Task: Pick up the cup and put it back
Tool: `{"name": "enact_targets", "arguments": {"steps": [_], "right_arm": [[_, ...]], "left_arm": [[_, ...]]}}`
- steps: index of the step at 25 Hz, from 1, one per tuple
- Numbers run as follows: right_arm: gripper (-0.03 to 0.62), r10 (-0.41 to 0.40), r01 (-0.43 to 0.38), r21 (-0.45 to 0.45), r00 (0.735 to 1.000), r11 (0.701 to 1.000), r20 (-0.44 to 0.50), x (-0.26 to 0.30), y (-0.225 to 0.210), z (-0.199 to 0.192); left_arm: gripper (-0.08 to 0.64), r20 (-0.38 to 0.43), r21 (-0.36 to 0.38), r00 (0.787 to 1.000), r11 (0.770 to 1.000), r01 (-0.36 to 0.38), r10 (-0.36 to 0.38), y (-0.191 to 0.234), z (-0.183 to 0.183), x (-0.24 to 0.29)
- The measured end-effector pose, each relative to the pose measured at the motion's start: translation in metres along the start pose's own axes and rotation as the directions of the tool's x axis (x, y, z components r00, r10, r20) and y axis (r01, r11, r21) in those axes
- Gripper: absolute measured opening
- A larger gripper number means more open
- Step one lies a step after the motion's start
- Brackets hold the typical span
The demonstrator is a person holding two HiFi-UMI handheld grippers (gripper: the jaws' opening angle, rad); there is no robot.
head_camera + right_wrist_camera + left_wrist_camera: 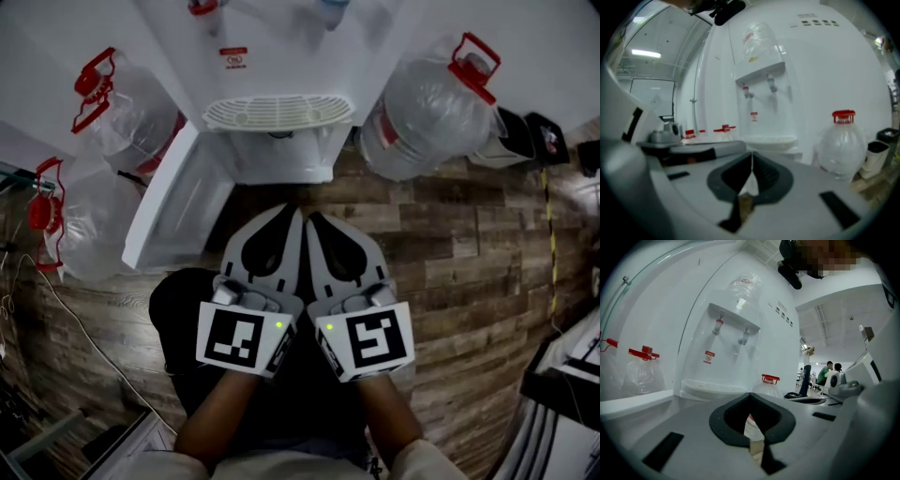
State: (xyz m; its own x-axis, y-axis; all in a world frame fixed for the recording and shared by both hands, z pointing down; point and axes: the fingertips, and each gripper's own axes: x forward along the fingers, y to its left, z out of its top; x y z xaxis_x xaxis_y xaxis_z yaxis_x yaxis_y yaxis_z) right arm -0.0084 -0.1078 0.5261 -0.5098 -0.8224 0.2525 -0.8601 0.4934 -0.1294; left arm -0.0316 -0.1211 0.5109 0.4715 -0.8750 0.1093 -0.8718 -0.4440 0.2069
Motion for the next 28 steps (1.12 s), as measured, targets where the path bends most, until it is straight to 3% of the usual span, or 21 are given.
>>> {"name": "enact_targets", "arguments": {"steps": [10,13,18,21,28], "right_arm": [[0.025,-0.001,0.000,0.008,1.000,1.000,0.010,0.018,-0.021,-0.030],[0.025,-0.025,0.025,0.012,1.000,1.000,0.001,0.029,-0.029,-0.045],[0.025,-0.036,0.037,0.011,0.999,0.999,-0.037,0.059,-0.047,-0.075],[0.025,-0.066,0.066,0.057,0.998,0.996,-0.015,0.069,-0.062,-0.081],[0.025,-0.055,0.057,0.046,0.998,0.997,-0.040,0.091,-0.058,-0.097]], "left_arm": [[0.009,0.025,0.027,1.000,1.000,-0.009,0.008,0.014,-0.054,0.032],[0.009,0.015,0.068,0.999,0.997,-0.048,0.047,0.033,-0.081,0.053],[0.009,0.052,0.037,0.996,0.996,-0.078,0.076,0.075,-0.110,0.085],[0.009,0.026,0.038,0.995,0.995,-0.097,0.096,0.099,-0.131,0.099],[0.009,-0.024,0.081,0.994,0.992,-0.101,0.103,0.135,-0.169,0.138]]}}
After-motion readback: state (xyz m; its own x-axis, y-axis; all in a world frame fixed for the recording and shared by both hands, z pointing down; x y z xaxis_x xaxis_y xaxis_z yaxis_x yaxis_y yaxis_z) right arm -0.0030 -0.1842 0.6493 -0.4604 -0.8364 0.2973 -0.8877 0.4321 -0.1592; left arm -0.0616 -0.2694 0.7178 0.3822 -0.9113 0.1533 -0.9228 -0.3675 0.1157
